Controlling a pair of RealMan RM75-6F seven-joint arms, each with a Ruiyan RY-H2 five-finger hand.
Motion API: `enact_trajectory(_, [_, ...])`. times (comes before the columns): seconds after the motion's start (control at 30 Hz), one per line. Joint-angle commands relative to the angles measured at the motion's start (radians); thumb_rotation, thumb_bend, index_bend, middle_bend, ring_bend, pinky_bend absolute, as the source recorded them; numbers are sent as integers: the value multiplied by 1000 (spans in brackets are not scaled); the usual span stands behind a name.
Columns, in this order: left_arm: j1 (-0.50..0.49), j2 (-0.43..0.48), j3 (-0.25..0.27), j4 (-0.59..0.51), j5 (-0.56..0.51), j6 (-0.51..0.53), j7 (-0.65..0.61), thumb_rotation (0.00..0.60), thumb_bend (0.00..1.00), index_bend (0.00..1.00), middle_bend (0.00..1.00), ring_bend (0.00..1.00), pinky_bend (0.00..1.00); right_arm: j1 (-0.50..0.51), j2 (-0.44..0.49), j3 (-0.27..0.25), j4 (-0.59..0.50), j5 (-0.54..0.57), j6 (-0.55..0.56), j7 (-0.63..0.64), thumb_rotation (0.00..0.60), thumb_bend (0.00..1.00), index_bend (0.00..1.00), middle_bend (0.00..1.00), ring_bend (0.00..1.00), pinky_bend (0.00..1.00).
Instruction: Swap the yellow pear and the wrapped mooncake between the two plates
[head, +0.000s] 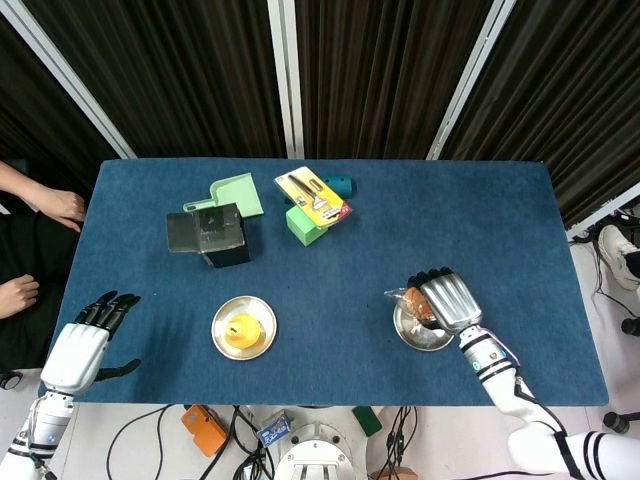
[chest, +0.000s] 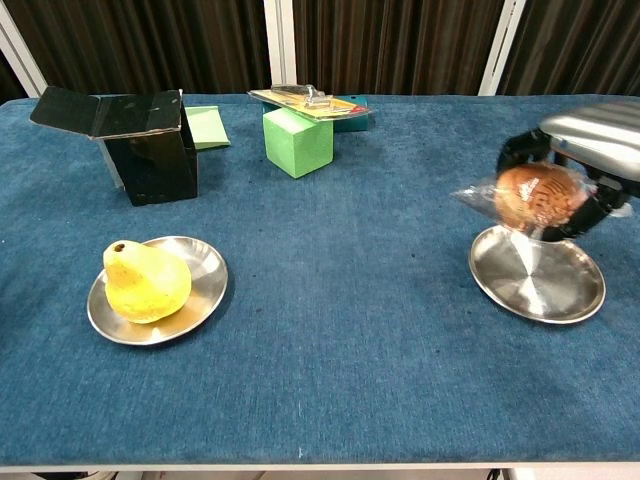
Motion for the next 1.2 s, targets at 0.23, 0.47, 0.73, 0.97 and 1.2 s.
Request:
enact_trajectory(0.23, [2, -4, -7, 6, -6, -20, 6, 600, 0, 122, 131, 86, 238, -9, -31, -54, 109, -57, -61, 112, 600, 420, 128, 268, 302, 354])
enact_trajectory(0.47, [14, 8, -10, 4, 2, -5, -9, 600, 0, 122, 132, 86, 238, -17, 21, -84, 87, -99, -73, 145, 600, 282, 0, 18, 38, 239])
enact_trajectory(0.73, [42, 75, 11, -33, -15, -5, -39, 600, 0, 122, 131, 76, 226, -96, 182, -164, -37, -254, 48, 246, 600, 158, 0, 0, 0, 70])
enact_trajectory(0.97, [120, 102, 19, -5, -36, 81, -54, 600, 20, 10, 37, 0, 100, -363, 262, -227, 37, -374, 471, 266, 600, 156, 0, 0, 0, 0])
enact_trajectory(1.2, [169, 47, 29, 85, -11, 131, -112, 600, 47, 0, 25, 0, 63, -535, 175, -222, 194, -368, 669, 296, 600, 156, 0, 0, 0, 0])
